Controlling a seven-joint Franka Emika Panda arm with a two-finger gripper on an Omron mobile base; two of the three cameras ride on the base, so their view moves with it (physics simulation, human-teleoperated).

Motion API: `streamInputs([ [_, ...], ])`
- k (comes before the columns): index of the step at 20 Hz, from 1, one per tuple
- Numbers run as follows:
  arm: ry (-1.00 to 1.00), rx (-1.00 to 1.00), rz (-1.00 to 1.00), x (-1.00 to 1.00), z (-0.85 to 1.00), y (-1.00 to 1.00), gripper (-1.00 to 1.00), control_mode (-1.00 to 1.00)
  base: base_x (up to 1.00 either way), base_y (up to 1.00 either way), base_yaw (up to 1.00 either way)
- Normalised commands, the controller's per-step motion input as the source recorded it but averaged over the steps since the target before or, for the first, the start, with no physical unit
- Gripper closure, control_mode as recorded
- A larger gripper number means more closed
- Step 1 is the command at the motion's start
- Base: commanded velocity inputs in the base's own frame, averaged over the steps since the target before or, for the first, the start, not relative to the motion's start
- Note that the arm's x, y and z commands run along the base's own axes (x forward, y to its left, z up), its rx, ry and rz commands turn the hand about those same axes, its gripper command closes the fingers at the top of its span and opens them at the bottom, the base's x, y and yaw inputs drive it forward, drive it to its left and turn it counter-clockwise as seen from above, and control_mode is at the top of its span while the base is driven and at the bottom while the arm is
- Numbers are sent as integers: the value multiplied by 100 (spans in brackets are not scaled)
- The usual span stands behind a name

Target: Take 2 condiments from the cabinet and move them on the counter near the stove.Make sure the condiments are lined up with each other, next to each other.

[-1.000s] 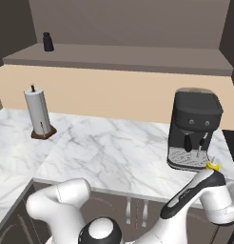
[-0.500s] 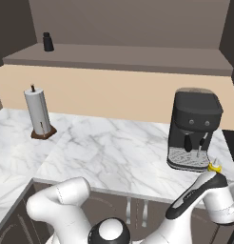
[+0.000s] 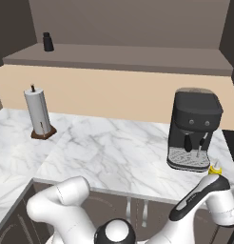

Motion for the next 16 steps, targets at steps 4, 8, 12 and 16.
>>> streamInputs([
  [4, 0, 0, 0, 6, -22, -9, 100, -100, 0, 0, 0],
  [8, 0, 0, 0, 5, -20, -4, 100, -100, 0, 0, 0],
  [12, 0, 0, 0, 0, -20, 1, 100, -100, 0, 0, 0],
  [16, 0, 0, 0, 0, -29, 18, -100, -100, 0, 0, 0],
])
